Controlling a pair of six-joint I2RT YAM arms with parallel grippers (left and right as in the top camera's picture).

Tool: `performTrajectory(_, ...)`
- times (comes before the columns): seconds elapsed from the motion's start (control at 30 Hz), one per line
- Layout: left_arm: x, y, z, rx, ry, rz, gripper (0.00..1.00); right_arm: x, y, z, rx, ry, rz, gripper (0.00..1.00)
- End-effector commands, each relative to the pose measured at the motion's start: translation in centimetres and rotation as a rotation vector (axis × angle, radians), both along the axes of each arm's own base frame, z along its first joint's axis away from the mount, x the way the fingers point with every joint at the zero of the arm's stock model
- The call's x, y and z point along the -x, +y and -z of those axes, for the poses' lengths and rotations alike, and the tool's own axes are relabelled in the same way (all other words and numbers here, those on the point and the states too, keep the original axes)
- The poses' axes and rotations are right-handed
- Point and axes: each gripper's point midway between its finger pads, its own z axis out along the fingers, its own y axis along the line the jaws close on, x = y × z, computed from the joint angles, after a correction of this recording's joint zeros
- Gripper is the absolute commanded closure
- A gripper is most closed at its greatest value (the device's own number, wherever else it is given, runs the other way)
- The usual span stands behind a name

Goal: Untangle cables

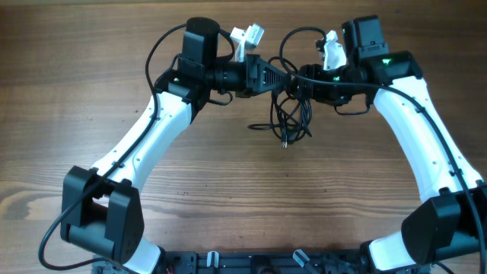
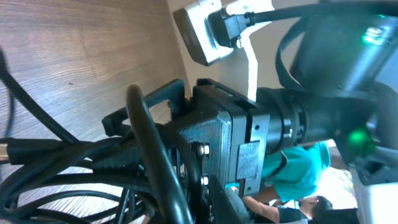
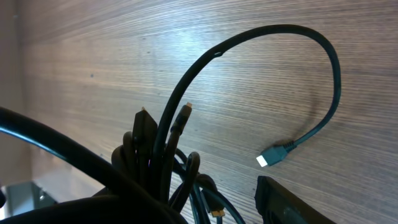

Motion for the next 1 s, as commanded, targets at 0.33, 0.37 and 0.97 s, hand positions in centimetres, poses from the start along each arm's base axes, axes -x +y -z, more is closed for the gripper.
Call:
performTrajectory(0.33,0.6,-0.3,-2.0,0.036,0.025,0.01,0.96,3.5,0.4,-1.2,-0.133,-0.009,-0.246,0.52)
performTrajectory(0.37,0.5,-0.4,-2.2,0.042,0.028,0.008,0.96,3.7,0.6,-0.7,-0.126,0.0,-0.252,0.54)
performTrajectory(0.97,-5.9,12.3,11.5,-0.764,0.137,-0.791,0.96,5.4,-2.6,-6.6,-0.058,-0.207,-0.138,0.96)
